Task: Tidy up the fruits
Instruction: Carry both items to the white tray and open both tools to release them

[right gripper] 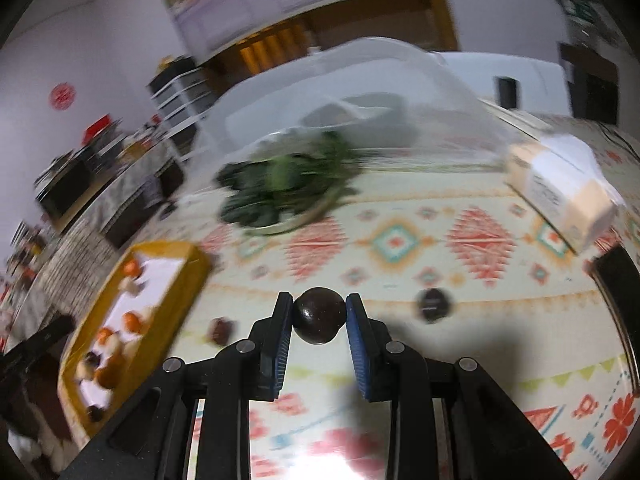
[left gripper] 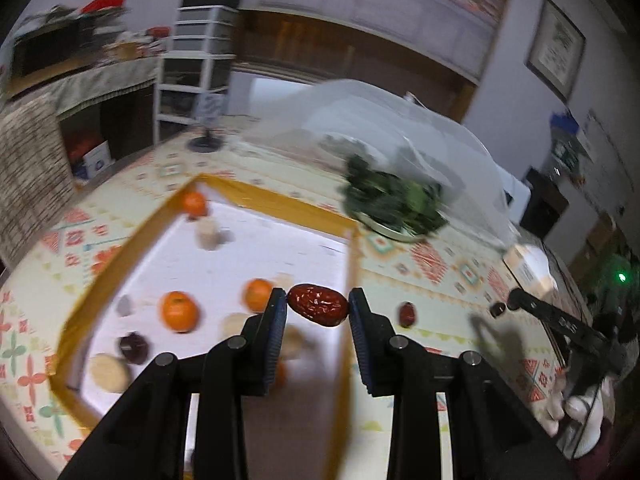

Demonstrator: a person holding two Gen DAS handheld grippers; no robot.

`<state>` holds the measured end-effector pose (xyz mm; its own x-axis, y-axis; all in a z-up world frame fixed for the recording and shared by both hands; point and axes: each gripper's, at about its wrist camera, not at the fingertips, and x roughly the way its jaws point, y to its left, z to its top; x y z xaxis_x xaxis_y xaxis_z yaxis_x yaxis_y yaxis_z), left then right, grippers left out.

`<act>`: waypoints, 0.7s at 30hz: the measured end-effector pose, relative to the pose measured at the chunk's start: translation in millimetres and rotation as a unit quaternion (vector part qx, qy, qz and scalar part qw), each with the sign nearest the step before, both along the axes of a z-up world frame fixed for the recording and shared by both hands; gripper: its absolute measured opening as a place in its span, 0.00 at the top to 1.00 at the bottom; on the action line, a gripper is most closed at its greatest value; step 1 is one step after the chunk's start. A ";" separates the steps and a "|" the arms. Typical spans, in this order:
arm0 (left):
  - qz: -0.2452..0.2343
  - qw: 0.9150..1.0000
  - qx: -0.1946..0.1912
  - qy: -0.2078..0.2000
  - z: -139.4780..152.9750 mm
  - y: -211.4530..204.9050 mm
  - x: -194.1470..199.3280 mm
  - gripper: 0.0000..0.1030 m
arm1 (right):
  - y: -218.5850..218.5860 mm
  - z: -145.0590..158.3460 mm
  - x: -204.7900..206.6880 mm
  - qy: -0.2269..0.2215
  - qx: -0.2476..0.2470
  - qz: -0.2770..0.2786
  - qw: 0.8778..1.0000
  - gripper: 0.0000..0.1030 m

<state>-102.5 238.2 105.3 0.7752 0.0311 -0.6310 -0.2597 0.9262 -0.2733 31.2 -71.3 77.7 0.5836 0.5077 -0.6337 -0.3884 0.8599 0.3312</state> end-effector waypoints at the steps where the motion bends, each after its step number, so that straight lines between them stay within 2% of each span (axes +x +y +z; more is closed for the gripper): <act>1: 0.012 1.000 -0.009 -0.001 -2.2 12.9 -5.4 0.70 | 11.7 4.1 -5.0 -0.002 -0.002 0.013 1.000 0.72; 5: 0.041 0.999 -0.035 0.002 -14.2 47.3 -19.2 0.70 | 67.2 13.9 -23.6 0.004 -0.002 0.071 0.997 0.71; 11: 0.058 0.996 -0.060 0.017 -35.6 80.1 -29.6 0.70 | 140.0 2.2 -39.0 0.033 -0.006 0.133 0.991 0.71; 16: 0.067 0.995 -0.066 0.023 -44.7 97.3 -34.4 0.70 | 188.2 -10.4 -42.6 0.048 -0.019 0.160 0.986 0.71; 21: 0.070 0.995 -0.066 0.027 -49.8 104.7 -35.4 0.70 | 218.0 -21.8 -36.7 0.055 -0.047 0.167 0.983 0.71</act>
<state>-137.9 342.9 55.4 0.7346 0.0504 -0.6766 -0.4001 0.8376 -0.3720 -5.5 146.7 56.0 0.3199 0.5959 -0.7366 -0.6214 0.7188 0.3117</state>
